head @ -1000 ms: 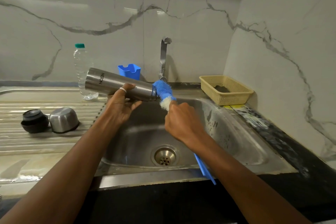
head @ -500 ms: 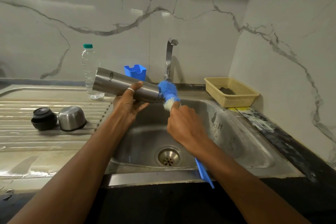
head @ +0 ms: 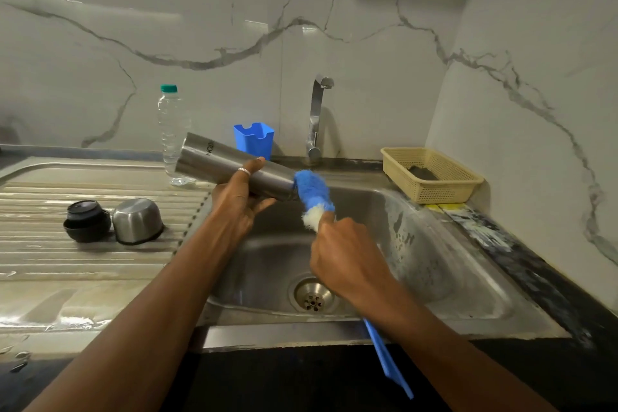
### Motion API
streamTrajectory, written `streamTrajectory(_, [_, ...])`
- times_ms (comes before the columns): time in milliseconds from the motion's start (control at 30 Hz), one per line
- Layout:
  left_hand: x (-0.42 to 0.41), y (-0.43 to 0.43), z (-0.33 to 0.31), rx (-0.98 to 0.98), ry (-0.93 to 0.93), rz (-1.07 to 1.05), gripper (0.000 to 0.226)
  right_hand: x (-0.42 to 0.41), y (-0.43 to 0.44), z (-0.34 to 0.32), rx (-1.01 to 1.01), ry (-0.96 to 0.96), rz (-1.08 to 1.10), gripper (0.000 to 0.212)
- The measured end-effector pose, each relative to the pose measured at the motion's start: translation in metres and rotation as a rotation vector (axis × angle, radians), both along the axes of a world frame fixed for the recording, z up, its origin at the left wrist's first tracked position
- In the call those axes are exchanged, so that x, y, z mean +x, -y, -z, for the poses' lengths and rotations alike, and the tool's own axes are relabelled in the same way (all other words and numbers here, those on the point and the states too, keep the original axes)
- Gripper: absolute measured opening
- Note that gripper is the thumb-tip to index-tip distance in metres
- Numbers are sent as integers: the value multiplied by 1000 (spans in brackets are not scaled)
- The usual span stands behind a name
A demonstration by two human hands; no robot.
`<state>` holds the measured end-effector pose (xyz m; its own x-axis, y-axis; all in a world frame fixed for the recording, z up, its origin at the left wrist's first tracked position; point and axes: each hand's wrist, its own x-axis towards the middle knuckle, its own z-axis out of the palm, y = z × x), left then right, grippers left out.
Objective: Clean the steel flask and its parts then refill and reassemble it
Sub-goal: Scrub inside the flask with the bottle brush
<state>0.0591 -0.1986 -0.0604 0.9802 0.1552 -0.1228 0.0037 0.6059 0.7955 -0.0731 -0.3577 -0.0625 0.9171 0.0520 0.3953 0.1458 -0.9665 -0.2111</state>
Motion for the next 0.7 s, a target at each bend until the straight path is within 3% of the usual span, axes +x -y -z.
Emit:
streamTrajectory(167, [-1, 3, -3, -5, 2, 38, 66, 26, 2, -19, 24, 29, 66, 35])
streamTrajectory(433, [5, -12, -2, -118, -10, 66, 68, 9, 7, -8, -43, 53, -15, 42])
streamTrajectory(700, [1, -7, -4, -41, 14, 78, 64, 13, 8, -3, -9, 45, -14, 39])
